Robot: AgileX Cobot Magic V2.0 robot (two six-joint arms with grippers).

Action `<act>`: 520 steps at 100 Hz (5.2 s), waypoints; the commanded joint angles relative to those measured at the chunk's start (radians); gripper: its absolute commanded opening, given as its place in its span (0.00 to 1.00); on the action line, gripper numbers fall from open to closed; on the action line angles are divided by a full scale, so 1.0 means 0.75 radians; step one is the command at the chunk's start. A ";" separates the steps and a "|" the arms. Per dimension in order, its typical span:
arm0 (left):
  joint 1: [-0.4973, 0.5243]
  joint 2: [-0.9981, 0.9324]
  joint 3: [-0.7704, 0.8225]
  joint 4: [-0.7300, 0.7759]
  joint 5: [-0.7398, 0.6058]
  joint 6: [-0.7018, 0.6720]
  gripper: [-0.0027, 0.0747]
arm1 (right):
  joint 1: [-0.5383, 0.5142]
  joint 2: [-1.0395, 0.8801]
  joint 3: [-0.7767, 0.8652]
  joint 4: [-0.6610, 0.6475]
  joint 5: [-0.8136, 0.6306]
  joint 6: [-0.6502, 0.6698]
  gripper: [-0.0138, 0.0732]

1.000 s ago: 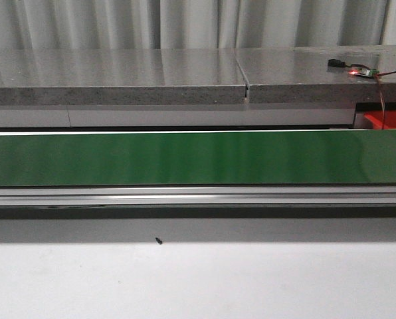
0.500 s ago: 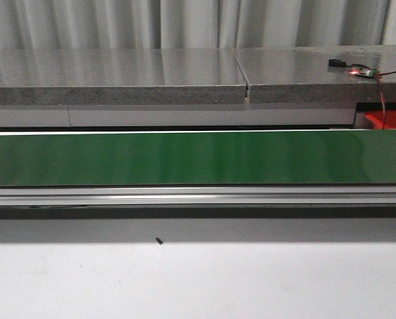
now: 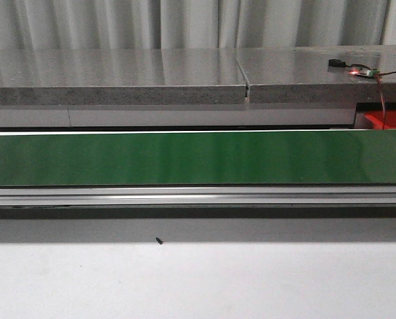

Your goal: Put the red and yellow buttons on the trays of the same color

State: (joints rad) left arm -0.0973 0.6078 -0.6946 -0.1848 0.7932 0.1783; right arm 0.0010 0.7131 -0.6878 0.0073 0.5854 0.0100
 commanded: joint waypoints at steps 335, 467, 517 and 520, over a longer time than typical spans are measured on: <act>0.689 1.985 -1.470 -0.119 0.217 -0.741 0.65 | 0.003 -0.007 -0.034 0.000 -0.082 -0.013 0.08; 0.681 1.468 -1.304 -0.041 0.394 -0.390 0.27 | 0.003 -0.007 -0.034 0.000 -0.082 -0.013 0.08; 0.582 1.480 -1.138 0.029 0.504 -0.358 0.27 | 0.003 -0.007 -0.034 0.000 -0.082 -0.013 0.08; 0.576 1.487 -1.133 0.029 0.506 -0.358 0.27 | 0.003 -0.007 -0.034 0.000 -0.082 -0.013 0.08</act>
State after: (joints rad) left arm 0.3526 1.7541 -1.5258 -0.1550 1.1908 -0.0910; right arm 0.0010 0.7131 -0.6878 0.0073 0.5854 0.0083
